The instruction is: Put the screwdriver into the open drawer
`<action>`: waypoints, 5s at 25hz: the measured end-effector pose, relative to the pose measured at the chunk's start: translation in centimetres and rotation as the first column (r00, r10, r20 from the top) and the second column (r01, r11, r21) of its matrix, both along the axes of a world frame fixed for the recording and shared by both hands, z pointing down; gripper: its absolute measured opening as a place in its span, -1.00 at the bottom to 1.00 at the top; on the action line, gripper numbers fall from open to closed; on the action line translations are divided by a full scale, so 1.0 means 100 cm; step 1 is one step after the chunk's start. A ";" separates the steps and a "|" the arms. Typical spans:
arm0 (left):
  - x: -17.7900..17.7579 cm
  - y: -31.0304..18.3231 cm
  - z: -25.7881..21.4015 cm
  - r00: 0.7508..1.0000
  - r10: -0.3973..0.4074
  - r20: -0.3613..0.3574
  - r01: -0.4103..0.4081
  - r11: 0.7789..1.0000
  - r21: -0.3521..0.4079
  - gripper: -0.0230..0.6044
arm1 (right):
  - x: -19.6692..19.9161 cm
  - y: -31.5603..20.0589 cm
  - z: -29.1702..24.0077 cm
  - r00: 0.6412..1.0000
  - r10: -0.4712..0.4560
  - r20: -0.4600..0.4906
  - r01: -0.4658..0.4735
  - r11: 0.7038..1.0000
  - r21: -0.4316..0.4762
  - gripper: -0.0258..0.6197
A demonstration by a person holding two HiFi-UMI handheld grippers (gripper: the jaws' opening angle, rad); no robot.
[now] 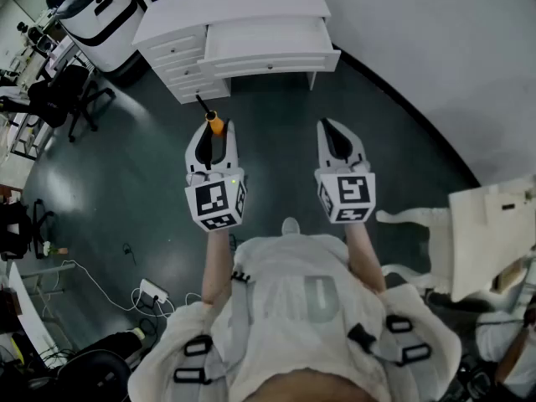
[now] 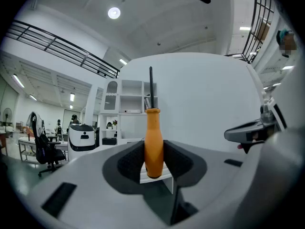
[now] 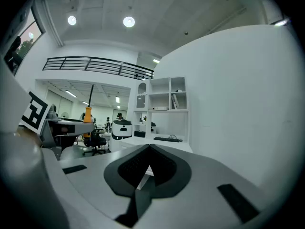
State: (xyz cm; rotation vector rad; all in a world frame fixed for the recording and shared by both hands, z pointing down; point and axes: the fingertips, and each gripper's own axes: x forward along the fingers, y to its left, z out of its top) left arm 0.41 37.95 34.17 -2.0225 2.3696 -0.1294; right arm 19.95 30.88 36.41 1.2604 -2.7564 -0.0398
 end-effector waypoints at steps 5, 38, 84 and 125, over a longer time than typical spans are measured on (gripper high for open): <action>-0.007 -0.004 -0.002 1.000 0.002 -0.010 -0.002 1.000 0.000 -0.53 | -0.009 0.000 -0.002 0.999 -0.031 -0.010 0.032 0.999 0.028 -0.91; -0.011 -0.052 0.000 1.000 -0.017 -0.006 0.017 0.999 0.031 -0.53 | -0.002 -0.044 0.001 0.991 -0.115 0.065 0.117 0.993 -0.025 -0.91; -0.234 -0.425 -0.024 0.990 0.123 -0.074 -0.122 0.992 0.013 -0.53 | -0.242 -0.413 -0.039 0.997 -0.009 0.072 0.021 0.987 -0.158 -0.91; -0.208 -0.459 -0.058 0.998 0.046 0.053 -0.049 0.997 0.057 -0.53 | -0.220 -0.437 -0.036 0.994 -0.088 0.058 0.095 0.986 -0.133 -0.91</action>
